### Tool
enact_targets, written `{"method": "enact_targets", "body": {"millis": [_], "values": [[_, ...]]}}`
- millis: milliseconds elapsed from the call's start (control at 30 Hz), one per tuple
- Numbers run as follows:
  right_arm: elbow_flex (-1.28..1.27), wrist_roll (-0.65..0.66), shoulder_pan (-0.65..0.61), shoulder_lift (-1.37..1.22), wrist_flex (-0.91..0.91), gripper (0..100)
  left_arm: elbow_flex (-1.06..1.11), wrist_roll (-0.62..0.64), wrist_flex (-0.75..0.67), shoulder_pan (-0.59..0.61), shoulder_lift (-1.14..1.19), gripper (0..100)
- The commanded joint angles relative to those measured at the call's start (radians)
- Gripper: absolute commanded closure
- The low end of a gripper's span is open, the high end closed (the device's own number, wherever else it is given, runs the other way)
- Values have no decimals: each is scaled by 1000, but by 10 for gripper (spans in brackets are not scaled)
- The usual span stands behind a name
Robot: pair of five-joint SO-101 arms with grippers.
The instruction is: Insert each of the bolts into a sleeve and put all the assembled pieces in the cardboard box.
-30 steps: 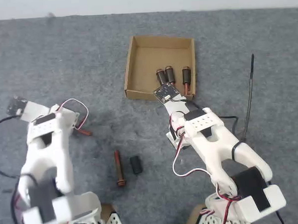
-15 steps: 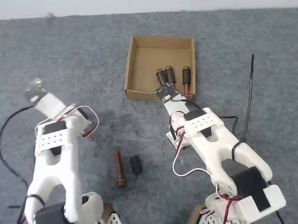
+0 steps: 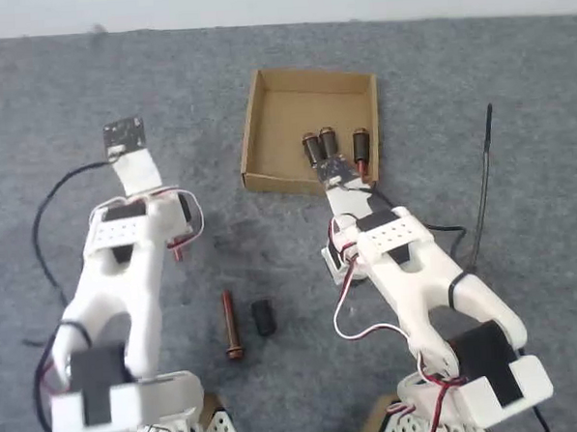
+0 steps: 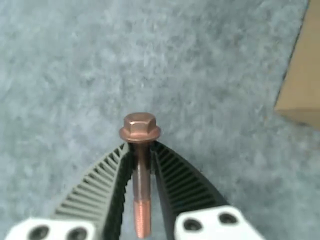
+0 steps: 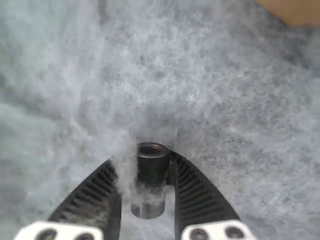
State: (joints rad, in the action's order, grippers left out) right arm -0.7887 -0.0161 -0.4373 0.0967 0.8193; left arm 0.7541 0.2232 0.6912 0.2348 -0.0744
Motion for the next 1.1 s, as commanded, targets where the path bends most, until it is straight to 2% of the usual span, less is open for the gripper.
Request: {"method": "enact_targets", "body": {"millis": [0, 167, 300, 467, 567, 800, 1067], "values": [[84, -75, 16, 10, -10, 992, -150, -12, 74, -8, 75, 988], [138, -91, 18, 12, 1, 992, -254, -37, 190, -8, 167, 988], [160, -91, 18, 51, 1, 992, -255, -100, 196, -8, 169, 988], [158, -87, 18, 186, -19, 992, -255, -104, 196, -18, 169, 988], [149, -87, 18, 229, -94, 992, -255, -104, 196, -18, 169, 988], [52, -86, 16, 232, -461, 992, -255, -104, 196, -17, 169, 988], [-147, -84, -1, 231, -1073, 992, -255, -104, 196, -17, 169, 988]]}}
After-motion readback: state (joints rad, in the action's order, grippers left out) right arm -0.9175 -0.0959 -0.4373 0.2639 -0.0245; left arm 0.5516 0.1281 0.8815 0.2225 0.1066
